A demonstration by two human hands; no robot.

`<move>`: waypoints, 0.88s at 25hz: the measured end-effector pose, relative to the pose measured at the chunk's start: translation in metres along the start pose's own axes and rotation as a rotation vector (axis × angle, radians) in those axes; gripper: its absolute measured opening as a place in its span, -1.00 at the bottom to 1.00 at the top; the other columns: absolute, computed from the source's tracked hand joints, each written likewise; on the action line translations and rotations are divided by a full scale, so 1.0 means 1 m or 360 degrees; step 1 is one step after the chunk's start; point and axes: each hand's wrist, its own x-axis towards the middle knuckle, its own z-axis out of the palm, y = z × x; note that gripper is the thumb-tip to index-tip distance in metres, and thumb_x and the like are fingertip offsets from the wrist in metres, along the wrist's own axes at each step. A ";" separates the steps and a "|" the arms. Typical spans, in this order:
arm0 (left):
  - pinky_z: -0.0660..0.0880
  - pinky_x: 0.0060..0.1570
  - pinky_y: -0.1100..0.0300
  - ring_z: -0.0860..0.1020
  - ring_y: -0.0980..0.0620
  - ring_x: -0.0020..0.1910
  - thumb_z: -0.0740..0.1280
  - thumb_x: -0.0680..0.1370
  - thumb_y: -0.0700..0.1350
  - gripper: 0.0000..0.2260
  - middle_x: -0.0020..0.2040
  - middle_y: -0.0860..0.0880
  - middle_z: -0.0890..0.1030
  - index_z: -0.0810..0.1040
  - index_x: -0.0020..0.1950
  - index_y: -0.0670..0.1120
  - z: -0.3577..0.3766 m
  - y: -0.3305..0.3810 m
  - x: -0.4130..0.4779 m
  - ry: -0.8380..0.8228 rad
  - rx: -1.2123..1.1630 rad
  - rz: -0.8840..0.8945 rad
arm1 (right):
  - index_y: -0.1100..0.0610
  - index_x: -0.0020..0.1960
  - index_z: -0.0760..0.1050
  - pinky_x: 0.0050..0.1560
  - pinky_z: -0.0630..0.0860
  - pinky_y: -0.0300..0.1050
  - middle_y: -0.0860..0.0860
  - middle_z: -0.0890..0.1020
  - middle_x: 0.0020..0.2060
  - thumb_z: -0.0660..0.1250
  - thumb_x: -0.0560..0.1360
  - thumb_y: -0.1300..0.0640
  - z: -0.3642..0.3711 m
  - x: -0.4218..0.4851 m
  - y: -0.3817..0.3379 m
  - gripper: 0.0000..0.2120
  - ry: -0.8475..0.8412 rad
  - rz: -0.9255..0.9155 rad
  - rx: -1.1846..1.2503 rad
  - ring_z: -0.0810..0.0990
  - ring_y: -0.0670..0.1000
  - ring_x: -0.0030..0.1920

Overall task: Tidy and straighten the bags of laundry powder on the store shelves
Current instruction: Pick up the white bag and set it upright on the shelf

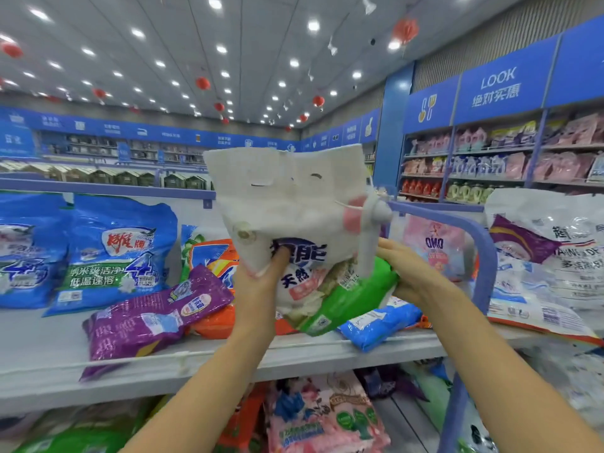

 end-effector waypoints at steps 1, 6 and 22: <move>0.55 0.04 -0.13 0.62 -0.14 -0.08 0.50 0.11 0.11 -0.54 -0.15 -0.06 0.68 0.61 -0.06 -0.04 -0.005 0.003 0.008 0.0103 -0.0069 -0.0105 | 0.19 -0.09 0.55 -0.32 0.58 -0.25 0.02 0.68 -0.36 0.25 0.49 0.20 0.004 -0.006 0.009 -0.88 -0.0124 -0.0071 -0.0010 0.64 -0.09 -0.37; 0.57 0.00 -0.15 0.64 -0.18 -0.14 0.60 0.06 0.19 -0.34 -0.15 -0.15 0.66 0.56 0.03 -0.11 -0.030 0.026 0.027 0.0320 -0.0074 -0.0472 | 0.09 0.32 0.40 0.15 0.53 -0.11 0.00 0.60 0.17 0.34 0.49 0.08 0.005 -0.008 0.043 -0.58 -0.0535 -0.0100 -0.0383 0.56 -0.01 0.18; 0.58 -0.26 -0.03 0.61 -0.14 -0.32 0.44 0.31 0.25 -0.57 -0.29 -0.17 0.61 0.48 -0.26 -0.10 -0.074 0.042 0.071 0.0247 0.0867 -0.0148 | 0.16 -0.42 0.27 -0.43 0.31 -0.16 0.07 0.36 -0.49 0.06 0.55 -0.26 0.089 0.105 -0.011 -0.43 0.0747 -0.0354 -0.0160 0.35 0.00 -0.47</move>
